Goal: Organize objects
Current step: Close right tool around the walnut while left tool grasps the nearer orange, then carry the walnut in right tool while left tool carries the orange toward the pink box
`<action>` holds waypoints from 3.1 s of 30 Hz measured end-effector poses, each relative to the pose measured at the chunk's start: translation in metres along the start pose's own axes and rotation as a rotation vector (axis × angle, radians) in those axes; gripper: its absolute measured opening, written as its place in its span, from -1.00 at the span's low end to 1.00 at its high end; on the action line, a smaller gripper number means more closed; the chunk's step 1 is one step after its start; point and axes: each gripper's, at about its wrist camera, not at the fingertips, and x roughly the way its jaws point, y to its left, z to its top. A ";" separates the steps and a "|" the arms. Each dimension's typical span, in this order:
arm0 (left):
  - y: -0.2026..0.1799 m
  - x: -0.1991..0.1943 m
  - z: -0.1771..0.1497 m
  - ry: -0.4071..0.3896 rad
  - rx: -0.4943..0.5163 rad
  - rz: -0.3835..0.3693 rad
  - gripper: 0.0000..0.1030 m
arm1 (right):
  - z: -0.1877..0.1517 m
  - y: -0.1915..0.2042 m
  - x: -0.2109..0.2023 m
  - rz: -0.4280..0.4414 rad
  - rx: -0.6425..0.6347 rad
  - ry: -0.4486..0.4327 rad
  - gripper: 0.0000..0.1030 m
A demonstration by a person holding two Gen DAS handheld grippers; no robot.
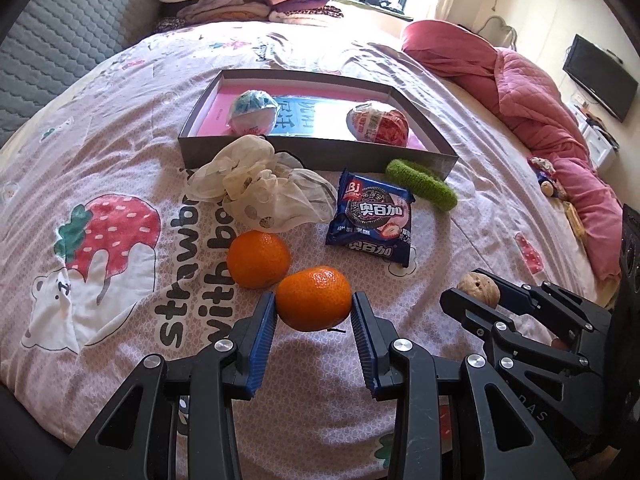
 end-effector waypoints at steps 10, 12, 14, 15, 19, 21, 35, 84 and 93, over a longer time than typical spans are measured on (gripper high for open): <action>-0.002 -0.004 0.007 -0.033 0.019 -0.003 -0.25 | 0.018 0.001 -0.002 -0.005 -0.015 -0.024 -0.35; -0.002 -0.004 0.010 -0.038 0.024 -0.002 -0.25 | 0.022 0.002 -0.002 -0.003 -0.017 -0.029 -0.35; -0.002 -0.004 0.013 -0.042 0.026 -0.004 -0.25 | 0.026 0.001 -0.002 -0.007 -0.017 -0.036 -0.35; -0.003 -0.003 0.015 -0.045 0.028 -0.007 -0.25 | 0.028 0.001 -0.002 -0.007 -0.017 -0.039 -0.35; -0.005 -0.002 0.023 -0.056 0.042 -0.009 -0.25 | 0.035 -0.002 -0.001 -0.014 -0.014 -0.049 -0.35; -0.006 0.000 0.027 -0.060 0.047 -0.011 -0.25 | 0.038 -0.004 0.000 -0.015 -0.013 -0.050 -0.35; -0.014 0.015 0.051 -0.054 0.079 -0.022 -0.25 | 0.057 -0.011 0.009 -0.023 0.003 -0.058 -0.35; -0.009 0.058 0.143 -0.115 0.115 -0.037 -0.25 | 0.139 -0.052 0.040 -0.114 0.008 -0.136 -0.35; -0.010 0.068 0.153 -0.122 0.128 -0.042 -0.25 | 0.155 -0.064 0.047 -0.152 0.007 -0.157 -0.35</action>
